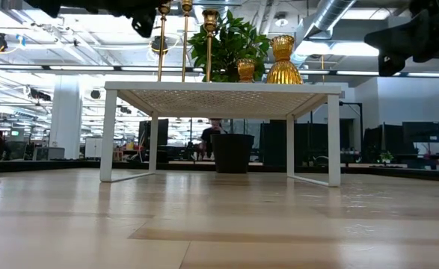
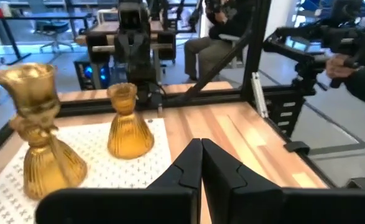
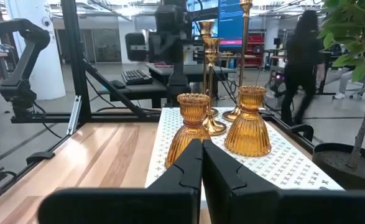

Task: Pick & Place candle stick holders
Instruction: Return to Home Position

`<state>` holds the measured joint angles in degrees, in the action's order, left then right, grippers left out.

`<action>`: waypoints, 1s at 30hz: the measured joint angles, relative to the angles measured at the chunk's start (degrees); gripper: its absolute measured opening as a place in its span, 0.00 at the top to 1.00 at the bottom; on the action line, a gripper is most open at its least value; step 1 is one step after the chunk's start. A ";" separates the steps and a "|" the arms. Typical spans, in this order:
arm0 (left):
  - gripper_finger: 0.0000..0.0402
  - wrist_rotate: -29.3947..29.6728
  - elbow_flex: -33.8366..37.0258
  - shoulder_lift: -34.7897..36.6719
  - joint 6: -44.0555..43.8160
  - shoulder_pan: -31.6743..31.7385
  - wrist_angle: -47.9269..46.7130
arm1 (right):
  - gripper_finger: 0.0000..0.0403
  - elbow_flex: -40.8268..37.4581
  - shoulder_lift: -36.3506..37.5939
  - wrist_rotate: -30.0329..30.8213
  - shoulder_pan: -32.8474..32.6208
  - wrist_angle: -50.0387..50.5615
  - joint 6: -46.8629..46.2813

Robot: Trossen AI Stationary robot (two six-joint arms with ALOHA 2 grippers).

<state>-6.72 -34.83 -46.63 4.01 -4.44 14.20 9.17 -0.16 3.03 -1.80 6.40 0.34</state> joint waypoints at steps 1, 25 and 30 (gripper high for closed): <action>0.98 -0.97 0.00 0.89 -0.05 0.80 -0.91 | 1.00 0.00 0.00 0.00 0.00 0.05 0.00; 0.99 1.07 23.79 31.07 -1.48 -0.09 -3.17 | 1.00 0.00 0.00 0.00 0.00 4.03 0.45; 0.98 1.09 30.41 32.73 -2.77 -0.10 1.18 | 1.00 0.00 0.00 0.00 0.00 4.06 1.75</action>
<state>-5.63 -4.42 -13.90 1.24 -4.55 15.38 9.17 -0.16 3.03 -1.80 10.46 2.09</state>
